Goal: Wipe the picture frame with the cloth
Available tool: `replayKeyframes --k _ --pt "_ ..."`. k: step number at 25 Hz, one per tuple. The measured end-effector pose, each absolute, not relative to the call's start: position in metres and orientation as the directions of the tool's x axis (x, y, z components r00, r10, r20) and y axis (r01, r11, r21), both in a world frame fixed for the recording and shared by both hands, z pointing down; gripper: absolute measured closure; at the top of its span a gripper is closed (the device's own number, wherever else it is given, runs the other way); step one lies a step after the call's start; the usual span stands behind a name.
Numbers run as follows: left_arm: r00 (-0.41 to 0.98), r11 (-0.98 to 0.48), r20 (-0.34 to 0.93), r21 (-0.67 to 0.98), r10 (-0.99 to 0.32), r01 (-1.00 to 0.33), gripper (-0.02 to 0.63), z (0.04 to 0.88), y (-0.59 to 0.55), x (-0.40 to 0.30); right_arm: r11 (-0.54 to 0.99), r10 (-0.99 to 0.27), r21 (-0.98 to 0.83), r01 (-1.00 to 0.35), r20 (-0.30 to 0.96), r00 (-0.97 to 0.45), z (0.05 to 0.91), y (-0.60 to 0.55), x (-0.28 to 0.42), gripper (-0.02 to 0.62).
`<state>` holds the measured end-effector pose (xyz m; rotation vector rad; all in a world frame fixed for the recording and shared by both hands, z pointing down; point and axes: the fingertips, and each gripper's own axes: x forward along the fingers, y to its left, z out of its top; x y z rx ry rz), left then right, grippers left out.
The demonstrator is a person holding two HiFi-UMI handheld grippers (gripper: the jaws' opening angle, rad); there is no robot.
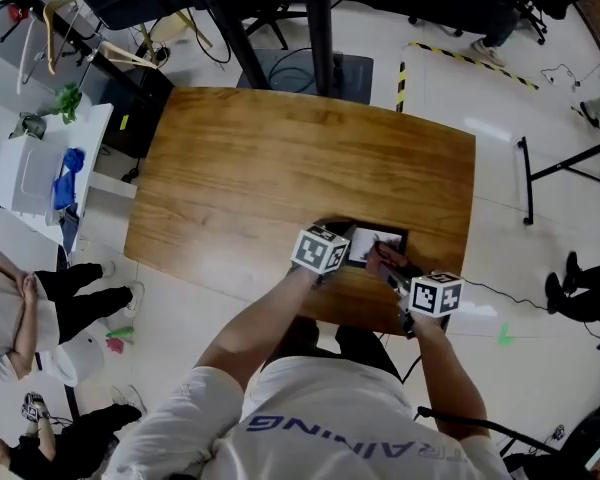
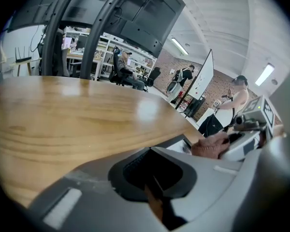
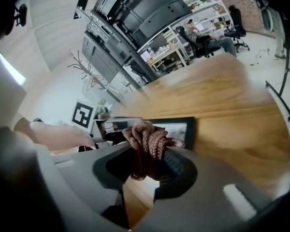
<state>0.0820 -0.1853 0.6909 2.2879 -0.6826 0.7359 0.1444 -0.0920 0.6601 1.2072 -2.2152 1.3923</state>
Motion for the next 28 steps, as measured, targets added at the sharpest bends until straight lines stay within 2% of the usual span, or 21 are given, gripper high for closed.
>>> replayKeyframes --k 5,10,17,28 --pt "0.718 -0.664 0.639 0.414 -0.275 -0.622 0.598 0.691 -0.184 0.082 0.233 -0.431 -0.677 -0.698 0.572 -0.698 0.671 -0.092 0.082 0.479" --pt "0.719 -0.67 0.64 0.412 -0.27 -0.618 0.6 0.691 -0.184 0.082 0.232 -0.387 -0.68 -0.696 0.592 -0.707 0.685 -0.09 0.065 0.479" --pt "0.712 -0.672 0.647 0.401 -0.274 -0.623 0.598 0.694 -0.184 0.082 0.118 -0.437 -0.712 -0.692 0.588 -0.68 0.686 -0.084 0.102 0.479" --pt "0.703 -0.673 0.646 0.381 -0.297 -0.634 0.598 0.693 -0.186 0.08 -0.032 -0.56 -0.689 -0.724 0.613 -0.558 0.689 -0.055 0.197 0.479"
